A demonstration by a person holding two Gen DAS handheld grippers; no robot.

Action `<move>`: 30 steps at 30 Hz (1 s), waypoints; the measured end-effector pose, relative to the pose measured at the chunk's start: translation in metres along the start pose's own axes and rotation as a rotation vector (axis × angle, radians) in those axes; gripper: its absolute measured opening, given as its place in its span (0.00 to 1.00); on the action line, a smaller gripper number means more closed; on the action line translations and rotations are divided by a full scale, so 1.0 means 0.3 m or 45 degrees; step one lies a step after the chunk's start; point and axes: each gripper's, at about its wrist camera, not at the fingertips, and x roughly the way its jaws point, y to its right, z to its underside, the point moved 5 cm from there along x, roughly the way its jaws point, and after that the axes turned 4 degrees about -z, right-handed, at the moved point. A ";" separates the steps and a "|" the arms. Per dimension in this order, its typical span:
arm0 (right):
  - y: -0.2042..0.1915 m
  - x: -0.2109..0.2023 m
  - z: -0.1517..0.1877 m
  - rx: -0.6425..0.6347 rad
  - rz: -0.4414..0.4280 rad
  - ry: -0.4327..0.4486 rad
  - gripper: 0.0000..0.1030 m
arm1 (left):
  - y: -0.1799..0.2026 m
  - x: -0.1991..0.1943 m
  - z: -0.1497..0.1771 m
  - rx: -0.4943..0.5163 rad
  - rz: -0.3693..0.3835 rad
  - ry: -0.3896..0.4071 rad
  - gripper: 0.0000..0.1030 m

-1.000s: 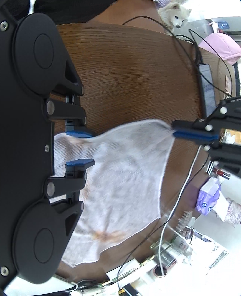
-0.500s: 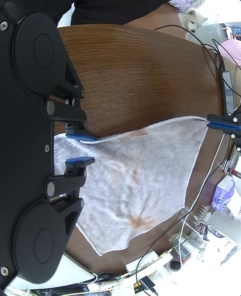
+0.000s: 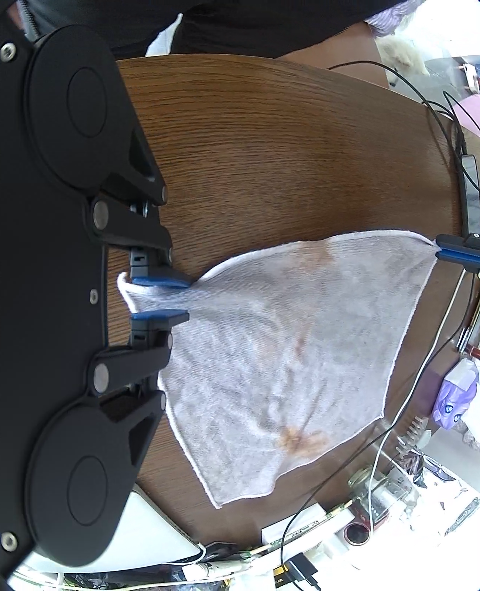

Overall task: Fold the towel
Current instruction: 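Lift the towel half and fold it over onto the other half with both grippers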

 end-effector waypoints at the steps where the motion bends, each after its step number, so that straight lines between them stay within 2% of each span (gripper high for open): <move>1: 0.000 -0.003 0.005 -0.006 -0.002 -0.004 0.16 | -0.003 -0.002 -0.001 -0.001 0.001 0.000 0.03; 5: 0.002 -0.013 0.022 -0.027 -0.019 -0.014 0.16 | -0.004 0.000 0.000 -0.002 0.001 0.001 0.03; 7: 0.005 -0.013 0.024 -0.024 -0.047 -0.016 0.04 | -0.003 0.007 -0.001 -0.001 0.003 0.000 0.03; 8: 0.007 -0.013 0.023 -0.020 -0.063 -0.017 0.03 | -0.001 0.010 -0.002 0.003 0.001 -0.001 0.03; 18: 0.067 -0.050 0.012 0.087 -0.194 0.002 0.02 | -0.028 -0.007 -0.015 -0.005 -0.013 0.025 0.03; 30: 0.242 -0.084 -0.025 0.108 -0.144 0.012 0.02 | -0.169 -0.047 -0.054 -0.031 -0.080 0.046 0.03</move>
